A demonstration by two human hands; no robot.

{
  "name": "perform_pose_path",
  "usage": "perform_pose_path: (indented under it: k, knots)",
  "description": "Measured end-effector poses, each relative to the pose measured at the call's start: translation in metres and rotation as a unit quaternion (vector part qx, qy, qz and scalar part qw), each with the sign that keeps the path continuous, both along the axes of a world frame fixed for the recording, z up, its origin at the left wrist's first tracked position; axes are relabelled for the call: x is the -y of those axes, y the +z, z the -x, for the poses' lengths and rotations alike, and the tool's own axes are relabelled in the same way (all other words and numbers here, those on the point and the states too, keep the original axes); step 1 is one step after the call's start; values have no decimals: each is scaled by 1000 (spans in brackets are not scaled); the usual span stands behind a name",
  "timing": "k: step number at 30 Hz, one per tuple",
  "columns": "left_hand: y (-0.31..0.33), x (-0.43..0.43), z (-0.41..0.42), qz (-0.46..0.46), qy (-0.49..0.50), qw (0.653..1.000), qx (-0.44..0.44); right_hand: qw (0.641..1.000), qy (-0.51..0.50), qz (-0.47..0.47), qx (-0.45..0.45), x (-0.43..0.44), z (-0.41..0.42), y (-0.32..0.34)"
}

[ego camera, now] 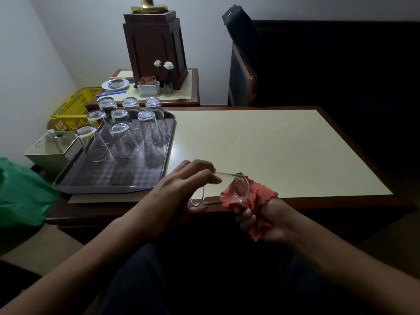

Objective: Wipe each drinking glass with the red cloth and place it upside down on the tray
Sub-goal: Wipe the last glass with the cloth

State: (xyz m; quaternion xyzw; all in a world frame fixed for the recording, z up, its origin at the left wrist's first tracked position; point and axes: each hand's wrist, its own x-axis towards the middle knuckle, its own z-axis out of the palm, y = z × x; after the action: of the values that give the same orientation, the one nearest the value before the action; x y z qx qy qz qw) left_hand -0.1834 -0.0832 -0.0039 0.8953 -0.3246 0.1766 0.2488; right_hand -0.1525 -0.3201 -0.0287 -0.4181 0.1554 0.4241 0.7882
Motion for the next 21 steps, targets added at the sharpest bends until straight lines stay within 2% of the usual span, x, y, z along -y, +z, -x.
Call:
perform_pose_path:
  k: [3, 4, 5, 6, 8, 9, 11, 12, 13, 15, 18, 21]
  knots:
    - [-5, -3, 2, 61, 82, 994, -43, 996, -58, 2, 75, 0, -6, 1]
    - [-5, -2, 4, 115, 128, 981, -90, 991, -62, 17, 115, 1, -8, 4]
    - [-3, 0, 4, 190, 171, 953, -160, 985, -64, 37, 156, 2, -10, 8]
    - [1, 3, 3, 289, 203, 902, -247, 978, -66, 55, 191, 4, -11, 12]
    - [6, 4, -5, 485, 231, 736, -412, 967, -74, 77, 231, 9, -13, 18]
    - [8, 2, -9, 545, 231, 660, -463, 964, -75, 85, 241, 12, -14, 21]
    - [4, -8, -16, 611, 222, 554, -520, 960, -83, 104, 246, 16, -15, 23]
    - [1, -13, -17, 625, 218, 521, -538, 959, -90, 113, 245, 18, -16, 23]
    - [-3, -18, -19, 628, 215, 506, -551, 957, -97, 121, 246, 19, -17, 22]
    - [-10, -26, -22, 615, 209, 515, -559, 952, -107, 133, 253, 21, -19, 19]
    - [-13, -31, -29, 599, 207, 570, -523, 949, -119, 138, 257, 23, -22, 10]
    - [-18, -37, -42, 590, 232, 634, -443, 942, -110, 159, 275, 23, -24, 3]
